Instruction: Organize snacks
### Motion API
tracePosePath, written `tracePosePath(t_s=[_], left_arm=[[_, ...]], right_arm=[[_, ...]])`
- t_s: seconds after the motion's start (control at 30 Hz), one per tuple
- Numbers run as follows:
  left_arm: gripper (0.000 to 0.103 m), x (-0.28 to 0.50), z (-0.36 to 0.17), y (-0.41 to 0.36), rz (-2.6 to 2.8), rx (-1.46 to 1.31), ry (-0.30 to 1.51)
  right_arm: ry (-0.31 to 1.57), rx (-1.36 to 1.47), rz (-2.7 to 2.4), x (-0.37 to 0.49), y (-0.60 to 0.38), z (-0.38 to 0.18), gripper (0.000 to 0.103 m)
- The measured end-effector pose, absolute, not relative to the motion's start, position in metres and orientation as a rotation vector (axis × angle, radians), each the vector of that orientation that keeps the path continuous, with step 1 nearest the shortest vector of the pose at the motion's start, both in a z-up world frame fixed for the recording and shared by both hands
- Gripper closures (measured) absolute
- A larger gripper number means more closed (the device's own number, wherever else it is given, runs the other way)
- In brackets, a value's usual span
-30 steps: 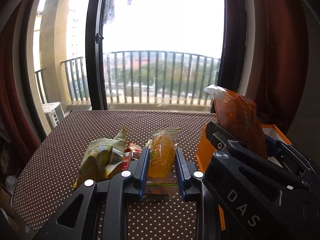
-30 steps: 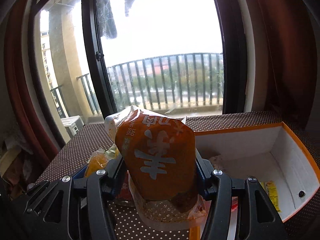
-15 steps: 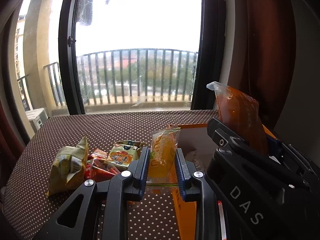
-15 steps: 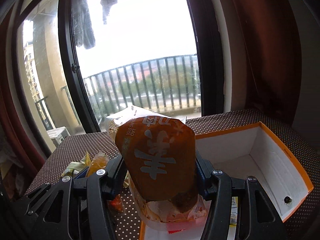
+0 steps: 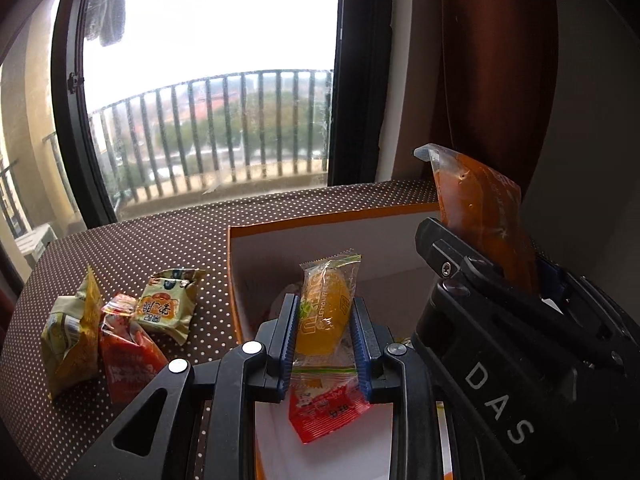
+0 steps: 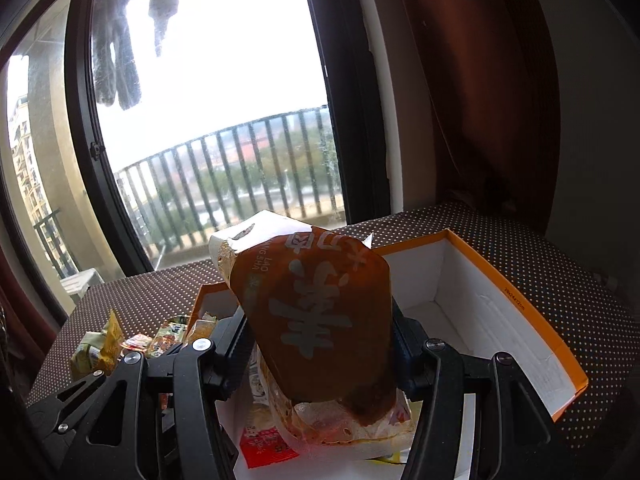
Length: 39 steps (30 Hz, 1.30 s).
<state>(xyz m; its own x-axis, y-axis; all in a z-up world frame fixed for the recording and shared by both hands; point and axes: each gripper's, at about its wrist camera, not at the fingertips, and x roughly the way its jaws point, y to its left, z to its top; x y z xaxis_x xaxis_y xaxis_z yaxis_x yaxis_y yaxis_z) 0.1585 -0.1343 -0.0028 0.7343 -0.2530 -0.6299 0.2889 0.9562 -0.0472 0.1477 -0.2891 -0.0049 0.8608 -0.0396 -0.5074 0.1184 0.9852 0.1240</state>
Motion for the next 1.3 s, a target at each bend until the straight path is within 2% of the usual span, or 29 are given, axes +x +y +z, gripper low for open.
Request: tracePosePath(t_s=[0.23, 0.3, 0.37, 0.47, 0.67, 0.83, 1.1, 1.3], left_arm=[[0.077, 0.171, -0.009, -0.154, -0.341, 0.088, 0.719], [0.069, 0.176, -0.012, -0.157, -0.344, 0.093, 0.742], [0.047, 0.179, -0.015, -0.159, -0.349, 0.089, 0.766], [0.027, 0.185, -0.019, -0.160, -0.365, 0.094, 0.776], [0.019, 0.195, -0.026, -0.166, -0.368, 0.137, 0.794], [0.019, 0.193, -0.028, -0.170, -0.333, 0.196, 0.772], [0.018, 0.186, -0.028, -0.163, -0.300, 0.233, 0.740], [0.016, 0.176, -0.027, -0.156, -0.302, 0.199, 0.733]], right_arm=[[0.562, 0.217, -0.117, 0.148, -0.318, -0.013, 0.042], [0.568, 0.220, -0.132, 0.149, -0.325, -0.014, 0.042], [0.575, 0.220, -0.148, 0.150, -0.332, -0.015, 0.042], [0.579, 0.228, -0.158, 0.149, -0.341, -0.018, 0.042], [0.597, 0.225, -0.171, 0.150, -0.346, -0.025, 0.042], [0.666, 0.276, -0.151, 0.157, -0.350, -0.035, 0.038], [0.710, 0.281, -0.118, 0.155, -0.341, -0.042, 0.015], [0.696, 0.247, -0.117, 0.150, -0.331, -0.039, 0.008]])
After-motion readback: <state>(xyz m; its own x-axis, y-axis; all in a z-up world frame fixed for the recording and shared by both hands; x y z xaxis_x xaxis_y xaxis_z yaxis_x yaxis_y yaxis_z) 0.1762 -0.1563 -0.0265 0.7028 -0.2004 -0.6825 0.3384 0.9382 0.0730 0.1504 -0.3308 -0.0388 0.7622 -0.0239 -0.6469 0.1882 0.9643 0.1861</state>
